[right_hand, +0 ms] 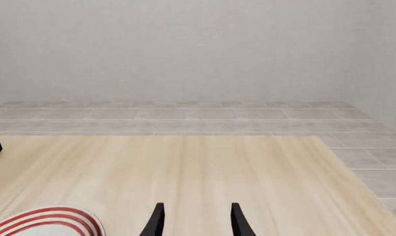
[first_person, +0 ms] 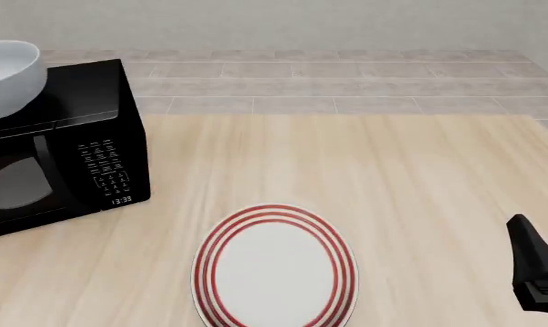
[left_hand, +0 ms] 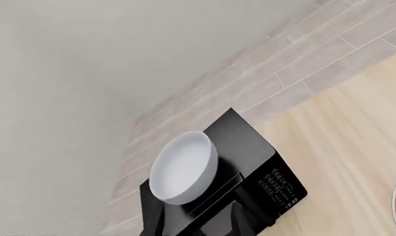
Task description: Pick up the white bowl and put it on the plate.
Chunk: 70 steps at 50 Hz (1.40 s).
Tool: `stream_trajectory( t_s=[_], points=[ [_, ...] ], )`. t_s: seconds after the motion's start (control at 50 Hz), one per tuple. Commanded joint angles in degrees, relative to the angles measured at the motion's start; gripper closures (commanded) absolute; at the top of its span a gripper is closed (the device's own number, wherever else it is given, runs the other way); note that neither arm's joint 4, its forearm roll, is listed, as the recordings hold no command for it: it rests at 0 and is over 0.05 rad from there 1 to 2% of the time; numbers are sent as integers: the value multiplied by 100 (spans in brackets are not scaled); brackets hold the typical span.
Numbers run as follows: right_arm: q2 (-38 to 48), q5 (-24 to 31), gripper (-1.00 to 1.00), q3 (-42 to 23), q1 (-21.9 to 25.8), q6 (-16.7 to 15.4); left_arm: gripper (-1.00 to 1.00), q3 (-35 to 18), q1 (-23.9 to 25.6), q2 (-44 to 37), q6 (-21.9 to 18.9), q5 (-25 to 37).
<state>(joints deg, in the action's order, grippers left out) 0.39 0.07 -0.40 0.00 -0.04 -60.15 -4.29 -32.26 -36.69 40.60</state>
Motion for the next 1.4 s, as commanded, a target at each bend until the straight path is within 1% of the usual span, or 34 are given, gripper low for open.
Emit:
stream_trajectory(
  t_s=[0.02, 0.04, 0.06, 0.08, 0.1, 0.12, 0.14, 0.16, 0.18, 0.2, 0.22, 0.24, 0.32, 0.36, 0.44, 0.5, 0.52, 0.54, 0.6, 0.64, 0.7, 0.78, 0.82, 0.86, 0.92, 0.96, 1.0, 1.14, 1.2, 1.28, 1.32, 1.34, 1.36, 1.4],
  points=[
    [2, -25, -100, 23, 0, 1, -100, 87, -205, -143, -532, 49],
    [2, -25, -100, 23, 0, 1, -100, 174, -211, -62, -719, -63],
    [2, -25, -100, 23, 0, 1, -100, 146, 87, 79, -1076, -32],
    [2, -25, -100, 23, 0, 1, -100, 385, 159, 269, -1622, -216],
    [2, -25, -100, 23, 0, 1, -100, 129, -360, -263, -1255, -135],
    [2, -25, -100, 23, 0, 1, -100, -56, -383, -364, -1058, -134],
    [2, -25, -100, 23, 0, 1, -100, 40, -221, -274, -1242, 3],
    [2, -25, -100, 23, 0, 1, -100, 141, -225, -246, -1378, 41],
    [2, -25, -100, 23, 0, 1, -100, 376, -290, -214, -1300, -53],
    [2, -25, -100, 23, 0, 1, -100, 55, -479, -558, -1268, 99],
    [2, -25, -100, 23, 0, 1, -100, 53, -467, -606, -1313, 150],
    [2, -25, -100, 23, 0, 1, -100, 341, -424, -468, -1415, 64],
    [2, -25, -100, 23, 0, 1, -100, 57, -411, -722, -1461, 337],
    [2, -25, -100, 23, 0, 1, -100, -84, -496, -906, -1511, 370],
    [2, -25, -100, 23, 0, 1, -100, -286, -478, -1136, -1619, 477],
    [2, -25, -100, 23, 0, 1, -100, -462, -394, -1299, -1598, 627],
    [2, -25, -100, 23, 0, 1, -100, -578, -298, -1344, -1465, 760],
    [2, -25, -100, 23, 0, 1, -100, -506, -313, -1349, -1581, 723],
    [2, -25, -100, 23, 0, 1, -100, -491, -370, -1482, -1650, 576],
    [2, -25, -100, 23, 0, 1, -100, -348, -361, -1580, -1839, 558],
    [2, -25, -100, 23, 0, 1, -100, -408, -318, -1622, -1828, 614],
    [2, -25, -100, 23, 0, 1, -100, -656, -364, -1838, -1915, 686],
    [2, -25, -100, 23, 0, 1, -100, -850, -484, -2012, -1927, 648],
    [2, -25, -100, 23, 0, 1, -100, -1050, -542, -2156, -1900, 651],
    [2, -25, -100, 23, 0, 1, -100, -1179, -548, -2244, -1848, 696],
    [2, -25, -100, 23, 0, 1, -100, -1173, -553, -2268, -1847, 718],
    [2, -25, -100, 23, 0, 1, -100, -1080, -793, -2410, -2029, 516],
    [2, -25, -100, 23, 0, 1, -100, -988, -1036, -2460, -2247, 433],
    [2, -25, -100, 23, 0, 1, -100, -1158, -1142, -2566, -2276, 427],
    [2, -25, -100, 23, 0, 1, -100, -1104, -1169, -2650, -2270, 339],
    [2, -25, -100, 23, 0, 1, -100, -1023, -971, -2567, -2197, 508],
    [2, -25, -100, 23, 0, 1, -100, -929, -1011, -2561, -2298, 465],
    [2, -25, -100, 23, 0, 1, -100, -992, -988, -2616, -2228, 487],
    [2, -25, -100, 23, 0, 1, -100, -1017, -965, -2669, -2271, 401]
  ],
)
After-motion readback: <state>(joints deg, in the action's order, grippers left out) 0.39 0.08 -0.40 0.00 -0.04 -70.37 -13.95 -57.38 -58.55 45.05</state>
